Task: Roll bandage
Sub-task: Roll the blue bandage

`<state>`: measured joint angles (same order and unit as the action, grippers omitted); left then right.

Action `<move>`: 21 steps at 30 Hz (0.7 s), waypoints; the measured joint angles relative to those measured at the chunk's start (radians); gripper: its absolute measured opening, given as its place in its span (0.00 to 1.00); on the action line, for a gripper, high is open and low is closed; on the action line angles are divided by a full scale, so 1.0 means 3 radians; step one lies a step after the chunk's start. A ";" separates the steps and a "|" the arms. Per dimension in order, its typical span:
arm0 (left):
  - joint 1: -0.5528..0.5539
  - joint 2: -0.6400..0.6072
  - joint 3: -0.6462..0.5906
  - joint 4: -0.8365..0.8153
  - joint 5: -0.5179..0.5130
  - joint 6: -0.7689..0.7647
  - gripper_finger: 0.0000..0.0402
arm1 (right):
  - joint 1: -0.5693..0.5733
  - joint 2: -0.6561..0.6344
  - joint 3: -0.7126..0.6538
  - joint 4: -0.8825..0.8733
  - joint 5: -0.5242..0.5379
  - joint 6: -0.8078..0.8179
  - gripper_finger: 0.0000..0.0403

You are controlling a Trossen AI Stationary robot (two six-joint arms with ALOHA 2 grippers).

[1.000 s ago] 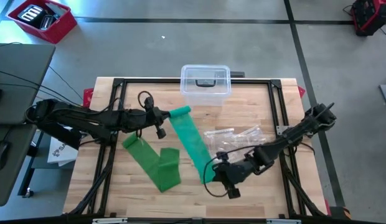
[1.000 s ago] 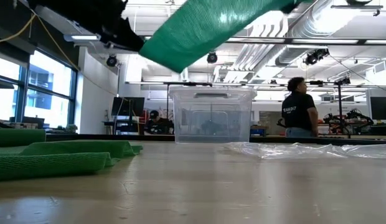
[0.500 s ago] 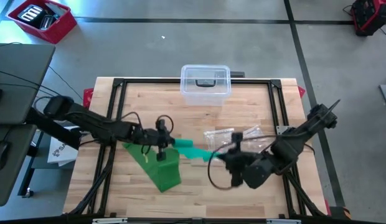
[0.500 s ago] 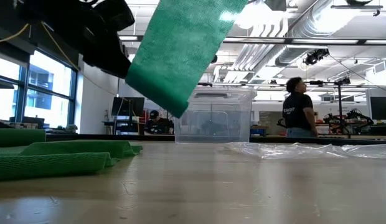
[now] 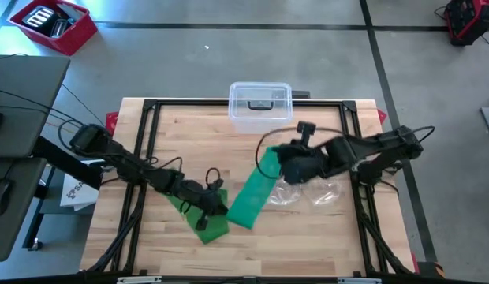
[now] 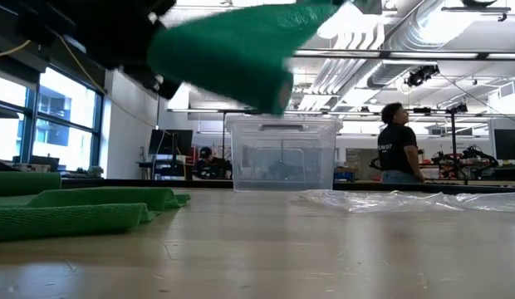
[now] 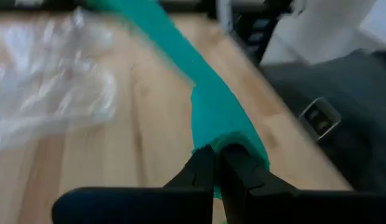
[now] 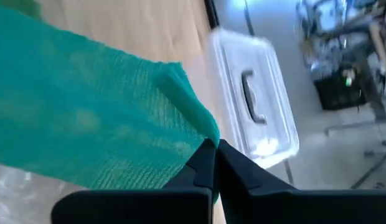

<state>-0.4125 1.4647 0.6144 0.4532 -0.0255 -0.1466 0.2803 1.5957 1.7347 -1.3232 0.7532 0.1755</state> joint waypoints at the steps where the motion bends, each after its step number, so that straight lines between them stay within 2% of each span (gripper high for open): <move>1: -0.0043 -0.0049 0.0000 0.0083 0.0033 0.0043 0.00 | -0.0063 -0.0010 -0.0075 0.0080 -0.0080 -0.0090 0.00; 5: -0.0182 -0.0248 0.0001 0.0421 0.0118 0.0307 0.00 | -0.0278 -0.0013 -0.0601 0.0823 -0.0788 -0.0605 0.00; 9: -0.0279 -0.0431 0.0001 0.0660 0.0111 0.0598 0.00 | -0.0350 -0.0011 -0.1452 0.2307 -0.1571 -0.1016 0.00; 11: -0.0303 -0.0520 0.0001 0.0760 0.0031 0.0705 0.00 | -0.0347 -0.0010 -0.1852 0.3061 -0.1836 -0.1063 0.00; 15: -0.0342 -0.0689 0.0001 0.0927 -0.0312 0.0953 0.00 | -0.0286 -0.0010 -0.2421 0.4105 -0.2102 -0.0824 0.00; 18: -0.0336 -0.0759 0.0001 0.1066 -0.0503 0.1050 0.00 | -0.0191 -0.0010 -0.2678 0.4561 -0.2189 -0.0715 0.00; 21: -0.0328 -0.0772 0.0001 0.1102 -0.0595 0.1054 0.00 | -0.0100 -0.0010 -0.2811 0.4751 -0.2165 -0.0436 0.00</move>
<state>-0.5110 1.2331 0.6147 0.7838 -0.2039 0.1695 0.2501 1.5929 0.8913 0.1021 0.1038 0.0447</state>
